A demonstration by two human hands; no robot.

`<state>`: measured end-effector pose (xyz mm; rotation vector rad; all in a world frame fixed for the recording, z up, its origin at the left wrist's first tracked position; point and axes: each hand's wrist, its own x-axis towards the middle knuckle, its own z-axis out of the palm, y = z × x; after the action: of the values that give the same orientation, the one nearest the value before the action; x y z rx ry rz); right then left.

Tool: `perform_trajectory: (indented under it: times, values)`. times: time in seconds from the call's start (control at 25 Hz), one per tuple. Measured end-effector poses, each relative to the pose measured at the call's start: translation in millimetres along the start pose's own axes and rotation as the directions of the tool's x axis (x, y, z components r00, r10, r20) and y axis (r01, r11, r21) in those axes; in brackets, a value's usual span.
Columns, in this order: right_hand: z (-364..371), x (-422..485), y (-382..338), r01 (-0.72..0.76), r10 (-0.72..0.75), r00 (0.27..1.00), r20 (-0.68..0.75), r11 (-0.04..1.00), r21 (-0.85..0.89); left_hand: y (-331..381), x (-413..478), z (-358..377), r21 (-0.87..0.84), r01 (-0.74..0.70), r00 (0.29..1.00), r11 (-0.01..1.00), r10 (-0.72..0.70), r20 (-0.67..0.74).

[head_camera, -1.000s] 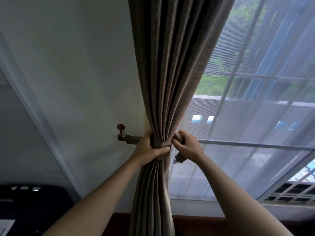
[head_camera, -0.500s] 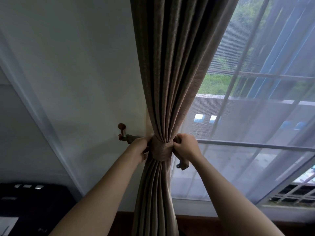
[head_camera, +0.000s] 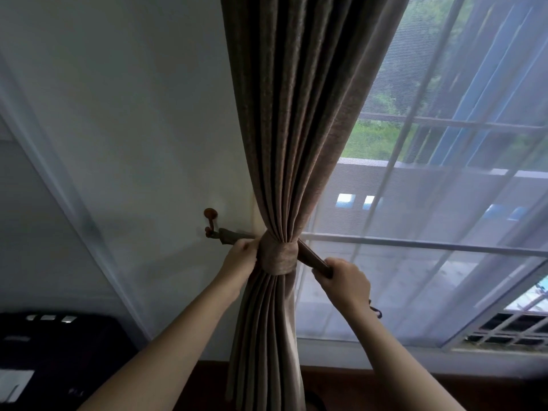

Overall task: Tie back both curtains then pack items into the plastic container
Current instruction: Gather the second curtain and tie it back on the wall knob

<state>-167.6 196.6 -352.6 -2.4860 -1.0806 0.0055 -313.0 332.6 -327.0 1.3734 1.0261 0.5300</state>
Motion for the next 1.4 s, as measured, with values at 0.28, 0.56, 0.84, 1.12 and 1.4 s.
perform_trajectory:
  times: [0.28, 0.56, 0.84, 1.12, 1.4]
  values:
    - [-20.8, -53.2, -30.1, 0.165, -0.167, 0.986, 0.005, 0.979, 0.123, -19.2, -27.0, -6.3, 0.386, -0.687, 0.689, 0.616, 0.721, 0.075]
    - [-0.8, -86.7, -67.2, 0.33, -0.327, 0.942, -0.073, 0.869, 0.367, 25.6, -39.9, 2.8, 0.705, -0.478, 0.86, 0.524, 0.443, 0.253]
    - [14.6, -83.2, -43.3, 0.229, -0.29, 0.92, 0.264, 0.944, 0.238, 37.5, -32.6, -7.9, 0.784, -0.477, 0.854, 0.397, 0.421, 0.307]
    - [61.1, -32.3, -78.0, -0.01, 0.025, 1.0, -0.014, 0.755, 0.656, 45.4, -22.1, -36.8, 0.702, -0.625, 0.775, 0.341, 0.376, 0.508]
    - [81.0, -11.1, -77.8, -0.05, 0.1, 0.994, -0.034, 0.73, 0.681, 47.0, -7.1, -61.2, 0.673, -0.673, 0.739, 0.307, 0.314, 0.596]
